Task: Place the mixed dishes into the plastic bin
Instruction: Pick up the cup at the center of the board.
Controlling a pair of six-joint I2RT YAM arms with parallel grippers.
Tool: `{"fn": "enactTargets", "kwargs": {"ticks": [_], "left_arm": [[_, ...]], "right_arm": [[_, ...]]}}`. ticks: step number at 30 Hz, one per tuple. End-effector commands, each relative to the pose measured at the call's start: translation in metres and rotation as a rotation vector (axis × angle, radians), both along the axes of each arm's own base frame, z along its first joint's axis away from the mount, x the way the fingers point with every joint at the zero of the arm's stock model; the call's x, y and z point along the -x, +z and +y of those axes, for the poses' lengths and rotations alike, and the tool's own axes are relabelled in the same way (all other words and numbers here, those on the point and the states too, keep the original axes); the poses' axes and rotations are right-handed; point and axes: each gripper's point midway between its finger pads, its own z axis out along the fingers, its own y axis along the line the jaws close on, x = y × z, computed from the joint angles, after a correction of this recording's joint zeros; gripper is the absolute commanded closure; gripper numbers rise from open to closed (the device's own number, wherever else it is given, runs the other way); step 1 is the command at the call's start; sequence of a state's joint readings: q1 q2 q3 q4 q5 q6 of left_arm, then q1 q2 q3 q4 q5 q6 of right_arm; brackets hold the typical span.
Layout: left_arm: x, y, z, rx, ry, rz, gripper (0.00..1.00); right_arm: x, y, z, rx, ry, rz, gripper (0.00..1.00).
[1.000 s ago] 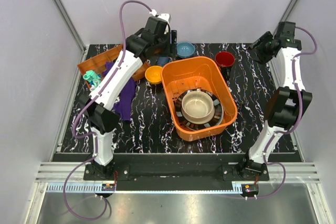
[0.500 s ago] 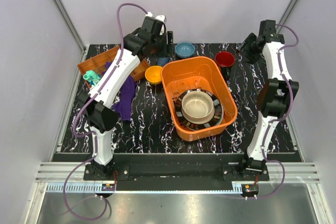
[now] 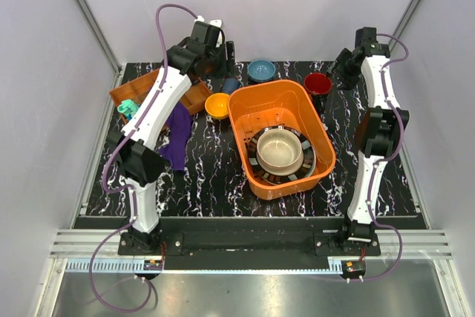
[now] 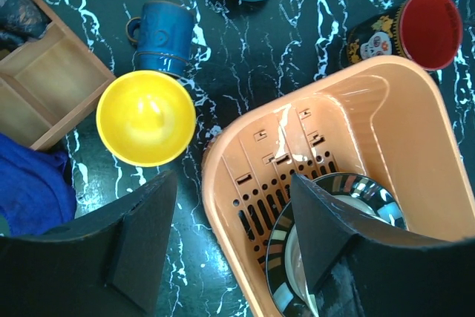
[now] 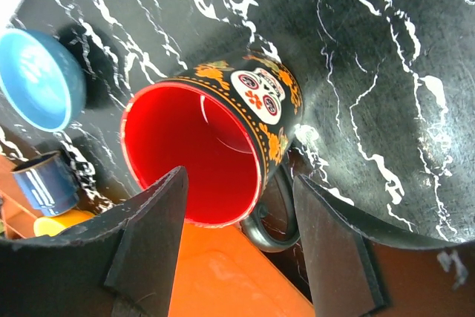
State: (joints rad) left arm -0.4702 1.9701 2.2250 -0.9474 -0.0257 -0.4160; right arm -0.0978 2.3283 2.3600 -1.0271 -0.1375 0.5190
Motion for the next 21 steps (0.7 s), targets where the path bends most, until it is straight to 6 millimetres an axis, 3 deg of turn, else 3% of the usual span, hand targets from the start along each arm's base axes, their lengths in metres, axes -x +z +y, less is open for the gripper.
{"fn": "enactTargets", "kwargs": {"ticks": [1,7,21], "left_arm": [[-0.004,0.004,0.001,0.022,-0.004,-0.015,0.34],[-0.004,0.005,0.011,0.031,0.022,-0.006,0.34],[0.004,0.006,0.016,0.033,0.005,0.022,0.34]], "right_arm": [[0.001,0.002,0.006,0.034,0.027,0.009,0.32],[0.002,-0.012,0.01,0.026,0.029,0.04,0.35],[0.007,-0.038,0.002,0.076,0.016,0.105,0.56]]}}
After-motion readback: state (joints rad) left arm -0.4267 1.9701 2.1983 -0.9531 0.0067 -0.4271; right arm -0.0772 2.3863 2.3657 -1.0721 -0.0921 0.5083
